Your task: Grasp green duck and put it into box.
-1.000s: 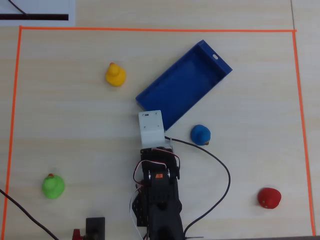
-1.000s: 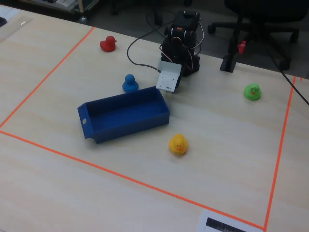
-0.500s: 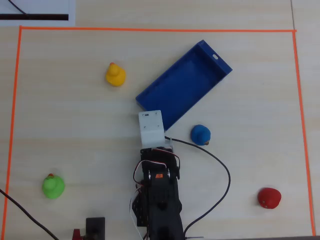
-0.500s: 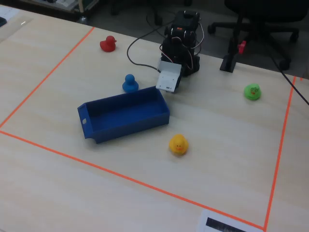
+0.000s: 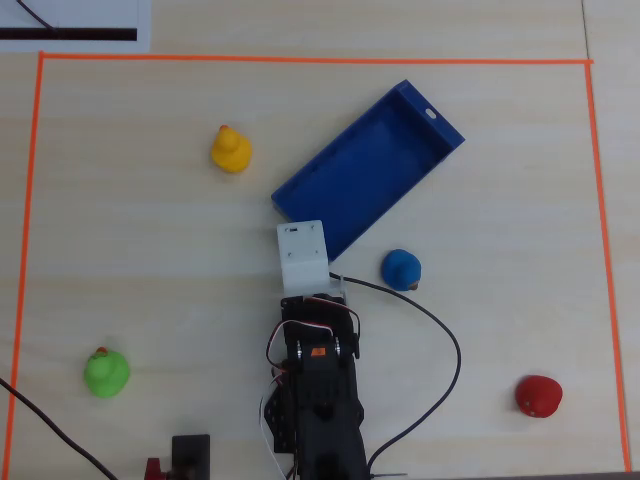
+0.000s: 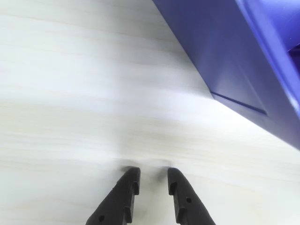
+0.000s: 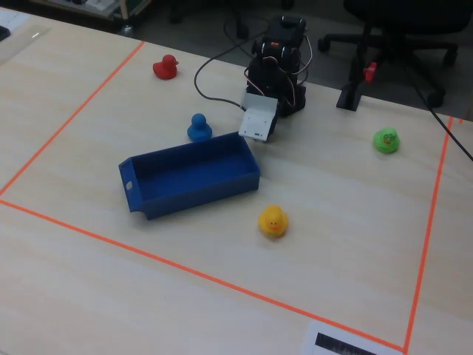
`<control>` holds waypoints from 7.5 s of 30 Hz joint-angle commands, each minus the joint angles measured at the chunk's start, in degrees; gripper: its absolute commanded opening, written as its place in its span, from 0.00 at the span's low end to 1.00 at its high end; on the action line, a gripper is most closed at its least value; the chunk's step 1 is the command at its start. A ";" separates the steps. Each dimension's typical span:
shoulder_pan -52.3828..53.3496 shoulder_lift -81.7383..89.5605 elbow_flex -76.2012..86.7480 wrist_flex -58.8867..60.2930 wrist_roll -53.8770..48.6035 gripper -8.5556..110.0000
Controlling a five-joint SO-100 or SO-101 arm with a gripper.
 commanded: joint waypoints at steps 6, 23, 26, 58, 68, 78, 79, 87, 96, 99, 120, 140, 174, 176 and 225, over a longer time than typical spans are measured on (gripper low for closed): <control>0.53 -0.35 -0.09 1.49 0.35 0.12; 0.53 -0.35 -0.09 1.49 0.35 0.12; 0.53 -0.35 -0.09 1.49 0.35 0.12; -10.20 -30.50 -50.98 23.64 -8.09 0.20; -42.98 -30.32 -55.72 23.55 -2.72 0.27; -50.01 -37.44 -55.37 15.21 -3.69 0.32; -50.45 -37.18 -54.93 15.29 -4.22 0.32; -59.77 -33.75 -48.08 11.34 -5.36 0.34; -66.80 -32.70 -41.75 -2.37 -6.33 0.35; -68.20 -33.22 -38.58 -6.42 -6.24 0.35; -74.00 -79.45 -40.08 -47.81 2.55 0.35; -71.63 -92.02 -48.87 -52.56 2.81 0.35; -62.93 -65.04 -38.76 -45.88 -2.99 0.07; -59.33 -59.24 -38.94 -41.75 -3.87 0.07; 16.70 -78.13 -72.42 -20.13 6.50 0.07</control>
